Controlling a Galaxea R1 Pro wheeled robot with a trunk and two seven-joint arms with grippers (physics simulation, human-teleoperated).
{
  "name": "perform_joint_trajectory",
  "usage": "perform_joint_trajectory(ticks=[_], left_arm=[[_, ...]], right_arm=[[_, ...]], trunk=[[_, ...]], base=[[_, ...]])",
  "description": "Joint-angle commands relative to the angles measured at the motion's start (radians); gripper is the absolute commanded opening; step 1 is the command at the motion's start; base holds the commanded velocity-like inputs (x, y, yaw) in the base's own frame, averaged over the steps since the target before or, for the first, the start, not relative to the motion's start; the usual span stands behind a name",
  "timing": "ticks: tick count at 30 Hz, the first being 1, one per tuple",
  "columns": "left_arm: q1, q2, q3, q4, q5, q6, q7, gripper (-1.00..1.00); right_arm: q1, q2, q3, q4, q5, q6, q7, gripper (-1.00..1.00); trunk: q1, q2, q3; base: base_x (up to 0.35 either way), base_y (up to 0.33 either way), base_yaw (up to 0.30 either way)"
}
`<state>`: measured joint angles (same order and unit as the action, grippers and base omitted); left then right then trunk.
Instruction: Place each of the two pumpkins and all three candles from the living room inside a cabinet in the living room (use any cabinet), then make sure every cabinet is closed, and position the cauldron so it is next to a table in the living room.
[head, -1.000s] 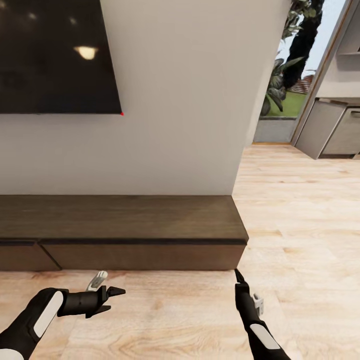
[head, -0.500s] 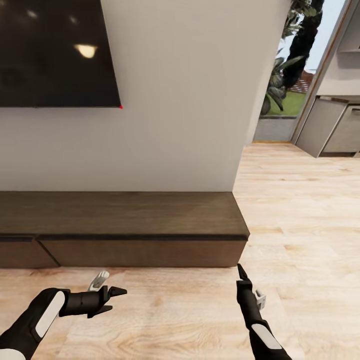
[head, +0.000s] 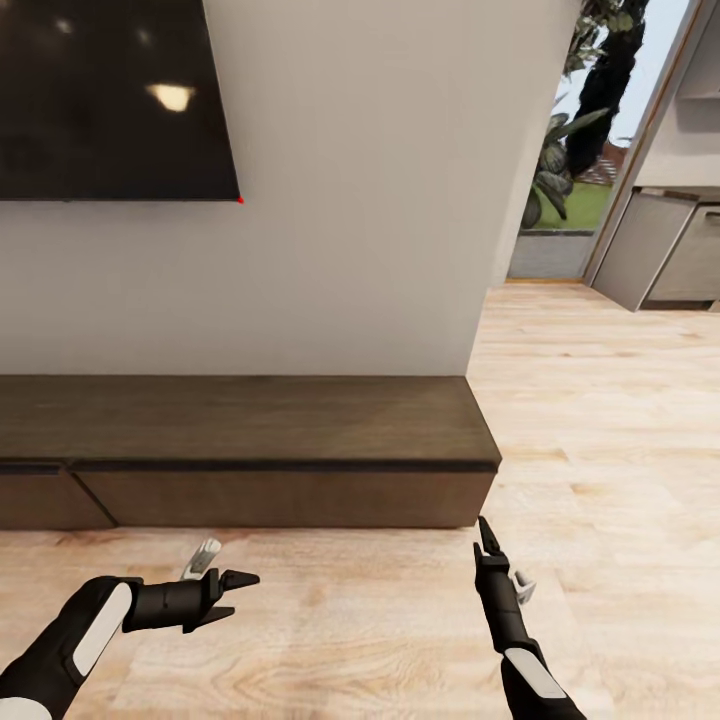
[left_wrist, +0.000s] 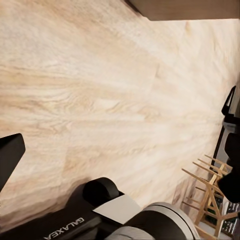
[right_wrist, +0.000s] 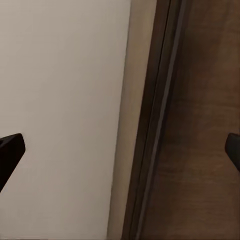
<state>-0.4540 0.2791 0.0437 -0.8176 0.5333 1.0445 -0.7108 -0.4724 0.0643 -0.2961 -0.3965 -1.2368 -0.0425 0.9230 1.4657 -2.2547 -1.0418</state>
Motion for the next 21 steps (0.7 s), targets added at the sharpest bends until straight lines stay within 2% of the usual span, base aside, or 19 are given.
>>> perform_joint_trajectory(ticks=[1,21], left_arm=[[0.0,0.001,-0.001,0.0,0.001,0.0,-0.002,1.0],[0.0,0.002,-0.004,0.0,0.001,0.0,-0.006,1.0]], right_arm=[[0.0,0.0,0.0,0.0,0.001,-0.002,0.003,1.0],[0.0,0.0,-0.007,0.002,-0.008,0.009,0.003,1.0]], trunk=[[0.004,-0.007,-0.003],[0.081,-0.147,-0.066]], base=[[0.0,0.0,0.0],[0.0,0.0,0.0]])
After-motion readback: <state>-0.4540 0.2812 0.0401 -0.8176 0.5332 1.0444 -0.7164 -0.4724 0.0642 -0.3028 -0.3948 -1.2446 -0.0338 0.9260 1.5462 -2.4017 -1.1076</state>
